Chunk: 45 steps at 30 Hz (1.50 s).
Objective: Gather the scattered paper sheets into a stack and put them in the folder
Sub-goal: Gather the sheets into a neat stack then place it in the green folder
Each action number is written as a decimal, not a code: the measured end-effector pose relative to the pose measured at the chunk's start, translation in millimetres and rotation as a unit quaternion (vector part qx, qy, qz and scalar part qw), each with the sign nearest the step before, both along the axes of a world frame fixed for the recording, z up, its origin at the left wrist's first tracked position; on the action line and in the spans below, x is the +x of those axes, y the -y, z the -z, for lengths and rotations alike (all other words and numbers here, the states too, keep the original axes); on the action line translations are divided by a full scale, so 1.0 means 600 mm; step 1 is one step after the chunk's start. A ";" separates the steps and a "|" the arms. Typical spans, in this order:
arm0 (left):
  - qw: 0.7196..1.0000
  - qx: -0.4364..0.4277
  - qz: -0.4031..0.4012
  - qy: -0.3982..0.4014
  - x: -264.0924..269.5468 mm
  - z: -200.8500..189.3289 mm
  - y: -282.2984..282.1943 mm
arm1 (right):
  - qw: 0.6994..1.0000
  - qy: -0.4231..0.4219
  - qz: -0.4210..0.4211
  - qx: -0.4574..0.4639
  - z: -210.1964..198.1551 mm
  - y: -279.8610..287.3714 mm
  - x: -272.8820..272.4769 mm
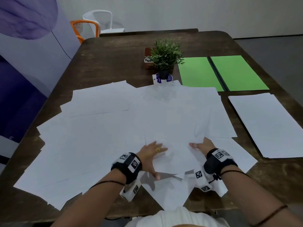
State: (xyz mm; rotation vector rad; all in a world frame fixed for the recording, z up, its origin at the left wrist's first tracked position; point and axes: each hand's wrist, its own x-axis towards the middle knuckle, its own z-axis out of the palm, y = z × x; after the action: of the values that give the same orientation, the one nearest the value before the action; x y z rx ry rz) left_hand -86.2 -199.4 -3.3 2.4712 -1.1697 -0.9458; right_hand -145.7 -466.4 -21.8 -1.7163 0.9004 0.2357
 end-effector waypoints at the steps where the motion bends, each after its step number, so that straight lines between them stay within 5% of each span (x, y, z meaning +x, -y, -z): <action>1: 0.999 -0.025 -0.031 0.002 0.007 -0.004 -0.013 | 0.999 0.003 -0.004 -0.037 0.001 -0.004 -0.001; 4: 0.985 -0.058 -0.161 -0.005 0.033 -0.013 -0.065 | 0.996 0.042 0.028 -0.072 -0.010 -0.007 -0.010; 9: 0.921 0.081 -0.377 0.049 0.066 0.004 -0.137 | 0.981 0.136 0.104 -0.091 -0.010 -0.004 -0.019; 13: 0.882 0.110 -0.453 0.069 0.107 0.012 -0.153 | 0.965 0.184 0.178 -0.053 -0.019 -0.022 -0.009; 18: 0.886 0.111 -0.426 0.145 0.208 -0.008 -0.159 | 0.966 0.111 0.233 -0.026 0.001 -0.036 0.019; 25: 0.939 0.158 -0.245 0.182 0.357 -0.020 -0.102 | 0.965 0.116 0.237 -0.007 0.026 -0.076 0.064; 33: 0.928 0.195 -0.278 0.156 0.445 0.026 -0.090 | 0.968 0.102 0.228 -0.019 0.037 -0.087 0.090; 38: 0.922 0.164 -0.299 0.184 0.448 0.041 -0.087 | 0.967 0.087 0.237 -0.044 0.048 -0.093 0.091; 45: 0.922 0.230 -0.260 0.173 0.445 0.042 -0.061 | 0.968 0.082 0.232 -0.055 0.047 -0.091 0.091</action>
State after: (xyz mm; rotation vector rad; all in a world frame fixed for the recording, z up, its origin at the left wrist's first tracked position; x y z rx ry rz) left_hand 180.9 -163.0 -28.7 3.1824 -0.3165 -0.6989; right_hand -91.2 -411.7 -50.2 -1.5464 1.1757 -0.2688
